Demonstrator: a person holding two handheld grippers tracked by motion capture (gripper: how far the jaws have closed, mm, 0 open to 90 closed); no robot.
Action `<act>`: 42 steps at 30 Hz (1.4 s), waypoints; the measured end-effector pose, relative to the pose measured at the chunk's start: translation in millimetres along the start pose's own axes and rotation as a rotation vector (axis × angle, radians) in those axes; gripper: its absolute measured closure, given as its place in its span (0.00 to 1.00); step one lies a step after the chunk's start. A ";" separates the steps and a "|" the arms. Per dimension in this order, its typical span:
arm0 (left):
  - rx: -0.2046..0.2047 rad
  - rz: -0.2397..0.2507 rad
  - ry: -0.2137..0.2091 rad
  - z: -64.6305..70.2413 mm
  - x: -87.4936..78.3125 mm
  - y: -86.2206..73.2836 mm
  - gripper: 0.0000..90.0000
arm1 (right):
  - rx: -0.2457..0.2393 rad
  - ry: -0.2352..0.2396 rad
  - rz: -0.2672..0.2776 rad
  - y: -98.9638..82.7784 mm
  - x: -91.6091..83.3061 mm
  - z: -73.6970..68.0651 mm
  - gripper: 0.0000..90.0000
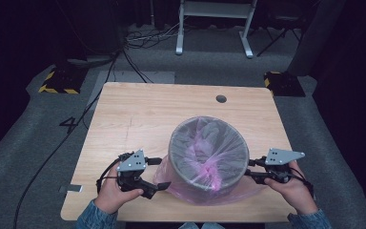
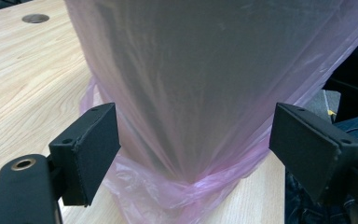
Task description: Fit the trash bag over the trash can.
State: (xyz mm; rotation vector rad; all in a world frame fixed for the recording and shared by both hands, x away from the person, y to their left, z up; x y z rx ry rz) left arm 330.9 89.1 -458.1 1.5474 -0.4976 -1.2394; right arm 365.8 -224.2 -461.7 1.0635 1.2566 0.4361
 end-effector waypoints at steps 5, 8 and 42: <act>0.027 0.005 0.000 4.0 4.5 3.9 0.18 | 0.052 -0.019 0.024 3.3 -6.0 3.2 1.00; 0.023 0.011 0.002 5.6 7.4 7.4 0.18 | 0.059 -0.022 0.030 3.6 -7.6 2.1 1.00; -0.020 -0.079 0.127 -31.3 4.4 -8.2 1.00 | 0.212 -0.145 -0.115 -43.6 10.9 39.2 1.00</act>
Point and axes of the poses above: each handheld gripper's, and its own axes: x roughly forward along the jaws, y roughly out of its top, z roughly to its right, the point moved 8 cm from there along x, roughly forward along the jaws, and after that the axes turned 6 degrees about y, right-handed, at the moved point
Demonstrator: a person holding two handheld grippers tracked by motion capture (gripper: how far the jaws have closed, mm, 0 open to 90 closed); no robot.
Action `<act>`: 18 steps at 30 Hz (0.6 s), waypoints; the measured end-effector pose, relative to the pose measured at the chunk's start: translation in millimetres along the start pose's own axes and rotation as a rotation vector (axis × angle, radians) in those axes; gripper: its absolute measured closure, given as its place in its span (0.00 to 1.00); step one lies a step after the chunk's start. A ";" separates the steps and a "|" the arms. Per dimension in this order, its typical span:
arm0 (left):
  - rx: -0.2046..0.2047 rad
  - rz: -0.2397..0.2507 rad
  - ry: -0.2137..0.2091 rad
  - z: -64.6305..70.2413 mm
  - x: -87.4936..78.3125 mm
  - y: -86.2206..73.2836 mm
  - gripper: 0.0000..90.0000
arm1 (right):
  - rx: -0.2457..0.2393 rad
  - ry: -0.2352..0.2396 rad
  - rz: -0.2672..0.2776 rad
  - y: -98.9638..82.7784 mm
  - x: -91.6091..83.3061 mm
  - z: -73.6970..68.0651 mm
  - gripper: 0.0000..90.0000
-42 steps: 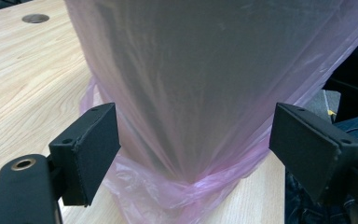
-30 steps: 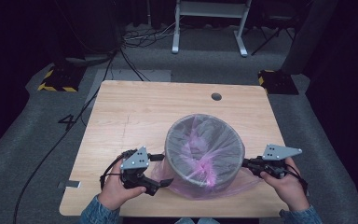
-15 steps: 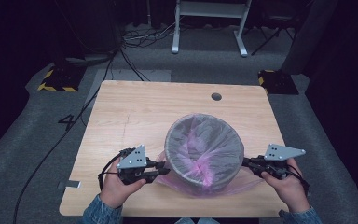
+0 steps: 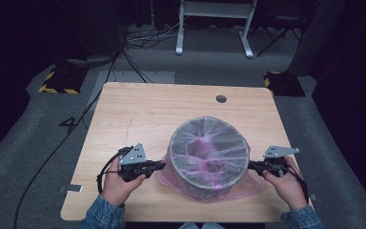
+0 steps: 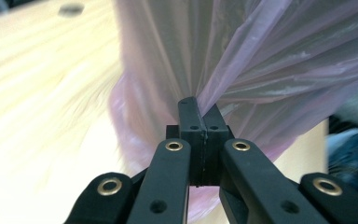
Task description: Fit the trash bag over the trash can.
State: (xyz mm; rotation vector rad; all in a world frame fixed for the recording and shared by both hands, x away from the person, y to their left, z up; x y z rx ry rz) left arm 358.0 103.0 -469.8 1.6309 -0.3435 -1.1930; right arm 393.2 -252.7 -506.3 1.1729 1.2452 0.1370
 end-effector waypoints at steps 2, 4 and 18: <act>-0.021 -0.044 0.011 -6.0 4.1 -10.7 1.00 | 0.013 -0.008 -0.024 -7.7 0.8 2.5 1.00; -0.048 -0.078 0.012 -10.1 7.6 -22.1 1.00 | 0.022 -0.014 -0.038 -15.6 0.0 4.3 1.00; 0.043 0.018 -0.030 8.5 -9.2 -11.2 0.43 | -0.060 0.029 0.105 -19.9 -20.2 -12.8 0.42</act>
Point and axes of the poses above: each handheld gripper's, and its own axes: x roughly forward along the jaws, y roughly out of its top, z roughly to its right, the point moved 8 cm from there along x, roughly forward along the jaws, and after that the axes turned 6 degrees about y, right-handed, at the moved point
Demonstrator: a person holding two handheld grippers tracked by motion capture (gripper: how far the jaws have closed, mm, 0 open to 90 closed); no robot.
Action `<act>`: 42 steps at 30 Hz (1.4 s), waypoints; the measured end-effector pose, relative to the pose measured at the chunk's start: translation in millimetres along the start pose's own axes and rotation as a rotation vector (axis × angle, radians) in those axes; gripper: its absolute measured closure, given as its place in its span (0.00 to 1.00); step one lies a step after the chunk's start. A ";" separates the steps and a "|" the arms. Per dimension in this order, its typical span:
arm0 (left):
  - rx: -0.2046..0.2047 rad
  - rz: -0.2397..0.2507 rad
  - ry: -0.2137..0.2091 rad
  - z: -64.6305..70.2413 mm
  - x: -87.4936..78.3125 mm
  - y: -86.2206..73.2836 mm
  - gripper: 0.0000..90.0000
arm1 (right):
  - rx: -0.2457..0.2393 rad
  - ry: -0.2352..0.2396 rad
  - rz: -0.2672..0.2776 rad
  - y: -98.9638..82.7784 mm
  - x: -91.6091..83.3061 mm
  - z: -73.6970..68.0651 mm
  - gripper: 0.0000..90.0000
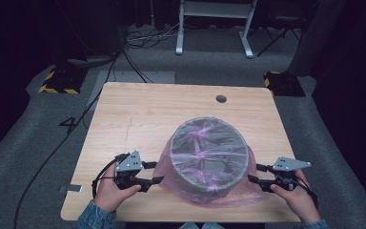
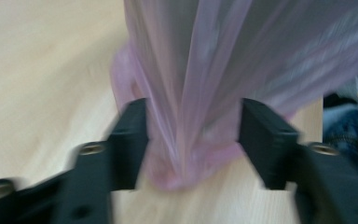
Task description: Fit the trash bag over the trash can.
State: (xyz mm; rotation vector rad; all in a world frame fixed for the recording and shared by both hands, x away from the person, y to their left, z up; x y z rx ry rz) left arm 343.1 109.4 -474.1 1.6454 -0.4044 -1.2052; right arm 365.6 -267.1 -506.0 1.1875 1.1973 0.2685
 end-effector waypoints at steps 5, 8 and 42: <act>0.006 0.024 -0.017 3.3 7.8 17.6 0.38 | -0.075 0.070 0.084 38.7 -2.0 -12.9 0.27; -0.001 0.028 -0.037 4.5 11.3 23.0 0.52 | -0.112 0.092 0.083 50.7 3.6 -17.6 0.36; -0.030 0.086 0.041 -7.4 4.2 16.5 0.37 | -0.010 0.059 0.000 29.8 6.2 -12.5 0.39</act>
Point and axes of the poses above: each handheld gripper's, and its own axes: x roughly forward along the jaws, y roughly out of its top, z roughly to its right, the point moved 8 cm from there along x, roughly forward along the jaws, and after that the axes turned 6 degrees about y, right-handed, at the moved point
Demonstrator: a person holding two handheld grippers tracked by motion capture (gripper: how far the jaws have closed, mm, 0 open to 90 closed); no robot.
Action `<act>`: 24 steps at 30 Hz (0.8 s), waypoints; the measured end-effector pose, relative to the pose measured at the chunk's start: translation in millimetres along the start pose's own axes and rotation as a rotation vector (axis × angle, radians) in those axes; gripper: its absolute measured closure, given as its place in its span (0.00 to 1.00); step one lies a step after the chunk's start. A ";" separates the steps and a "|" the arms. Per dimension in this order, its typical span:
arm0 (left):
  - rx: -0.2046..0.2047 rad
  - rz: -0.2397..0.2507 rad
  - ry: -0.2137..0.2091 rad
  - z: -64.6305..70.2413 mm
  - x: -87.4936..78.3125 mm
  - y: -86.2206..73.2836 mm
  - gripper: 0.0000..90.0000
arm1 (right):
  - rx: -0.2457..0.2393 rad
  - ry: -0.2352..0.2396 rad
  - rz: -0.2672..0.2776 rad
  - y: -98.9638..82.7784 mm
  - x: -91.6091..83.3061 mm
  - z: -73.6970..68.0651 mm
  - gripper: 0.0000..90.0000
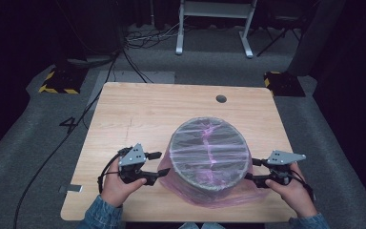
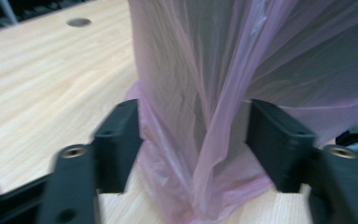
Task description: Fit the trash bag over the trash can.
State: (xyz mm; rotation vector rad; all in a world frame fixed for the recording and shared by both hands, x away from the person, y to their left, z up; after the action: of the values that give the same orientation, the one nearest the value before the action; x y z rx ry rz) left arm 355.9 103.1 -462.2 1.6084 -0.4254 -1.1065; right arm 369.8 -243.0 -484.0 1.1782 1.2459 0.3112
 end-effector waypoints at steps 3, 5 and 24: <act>-0.001 0.021 0.024 -2.5 -13.7 -0.3 0.32 | -0.010 0.025 0.025 8.8 -15.7 -6.5 0.33; -0.004 0.023 0.049 -5.6 -20.1 -1.3 0.31 | -0.015 0.029 0.041 15.5 -24.9 -10.3 0.32; -0.133 -0.215 0.314 -52.0 -34.0 -63.9 0.30 | -0.082 -0.051 0.103 104.3 -49.4 -8.8 0.32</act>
State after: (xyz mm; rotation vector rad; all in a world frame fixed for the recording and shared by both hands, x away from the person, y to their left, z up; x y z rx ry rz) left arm 365.0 180.3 -505.9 1.7001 0.0283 -0.9941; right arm 385.1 -230.6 -369.9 1.1753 1.1201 0.4023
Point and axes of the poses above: each handheld gripper's, and its own axes: x roughly forward along the jaws, y roughly out of its top, z roughly to its right, the point moved 8 cm from there along x, roughly forward along the jaws, and after that the axes turned 6 degrees about y, right-handed, at the moved point
